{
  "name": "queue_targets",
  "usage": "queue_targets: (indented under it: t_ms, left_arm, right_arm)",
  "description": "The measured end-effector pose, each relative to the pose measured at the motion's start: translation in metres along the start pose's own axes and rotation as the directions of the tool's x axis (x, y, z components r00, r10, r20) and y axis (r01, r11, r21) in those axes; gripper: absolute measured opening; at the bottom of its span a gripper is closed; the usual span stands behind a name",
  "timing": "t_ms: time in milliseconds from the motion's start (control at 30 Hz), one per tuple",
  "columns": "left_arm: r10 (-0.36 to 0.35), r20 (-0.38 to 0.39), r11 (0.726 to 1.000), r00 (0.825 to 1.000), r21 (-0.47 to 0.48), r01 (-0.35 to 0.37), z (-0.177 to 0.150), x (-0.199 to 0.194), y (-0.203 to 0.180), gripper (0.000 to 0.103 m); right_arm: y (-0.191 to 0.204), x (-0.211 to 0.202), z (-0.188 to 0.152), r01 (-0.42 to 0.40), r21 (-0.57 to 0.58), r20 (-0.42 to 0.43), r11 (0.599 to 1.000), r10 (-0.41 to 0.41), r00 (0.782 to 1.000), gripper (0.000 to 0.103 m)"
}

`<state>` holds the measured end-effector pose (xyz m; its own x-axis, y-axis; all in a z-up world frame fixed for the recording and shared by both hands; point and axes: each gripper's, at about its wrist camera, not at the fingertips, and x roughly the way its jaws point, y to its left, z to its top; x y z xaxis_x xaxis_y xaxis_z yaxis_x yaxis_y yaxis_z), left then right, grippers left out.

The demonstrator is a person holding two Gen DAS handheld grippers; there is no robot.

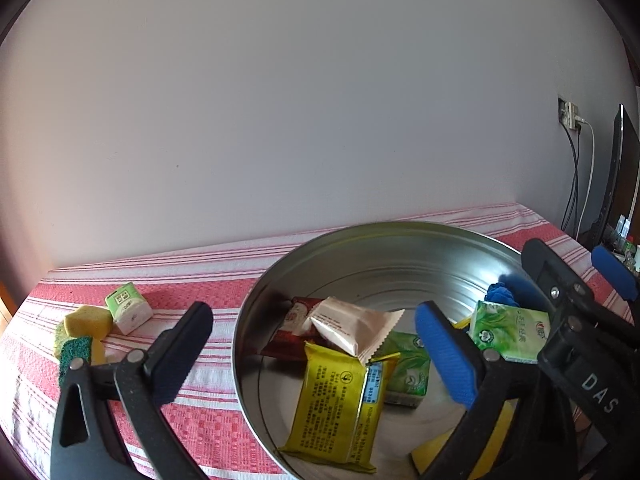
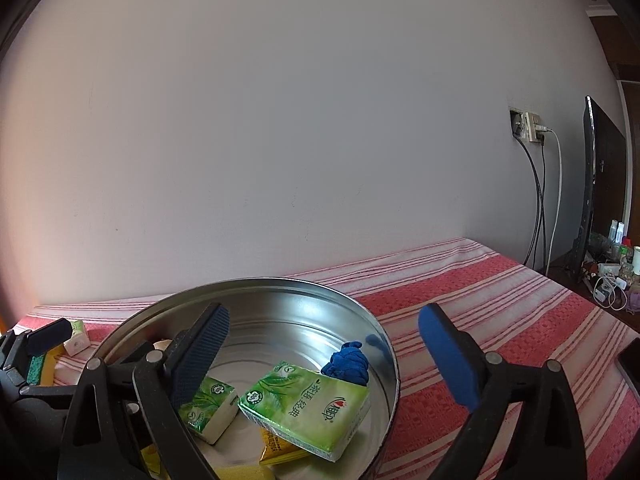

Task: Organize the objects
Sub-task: 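Open both tools to drop the pastry packet and tissue pack into the tin, then move both open tools back from the tin toward the sponges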

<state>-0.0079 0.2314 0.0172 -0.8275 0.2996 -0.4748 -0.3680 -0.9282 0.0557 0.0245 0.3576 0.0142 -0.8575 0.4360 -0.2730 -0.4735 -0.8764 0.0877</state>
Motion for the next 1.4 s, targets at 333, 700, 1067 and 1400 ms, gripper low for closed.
queue_targets:
  t_ms: [333, 700, 1067, 1400]
  left_arm:
    - [0.07, 0.084, 0.997, 0.994, -0.045, -0.066, -0.004, -0.012, 0.016, 0.102]
    - [0.121, 0.11, 0.992, 0.987, -0.059, -0.115, -0.014, -0.015, 0.034, 0.102]
    - [0.109, 0.125, 0.993, 0.986, -0.067, -0.101, -0.023, -0.027, 0.049, 0.102]
    - [0.115, 0.13, 0.992, 0.985, -0.068, -0.107, -0.027, -0.033, 0.076, 0.102]
  right_arm:
    - [0.007, -0.022, 0.0, 0.058, -0.027, 0.139, 0.998, -0.054, 0.989, 0.101]
    - [0.005, -0.024, 0.0, 0.067, -0.001, 0.137, 0.998, -0.066, 0.988, 0.101]
    - [0.018, -0.04, -0.004, 0.062, 0.001, 0.176, 0.998, -0.061, 0.983, 0.101]
    - [0.051, -0.044, -0.011, -0.003, -0.016, 0.13, 1.0, 0.005, 0.992, 0.101]
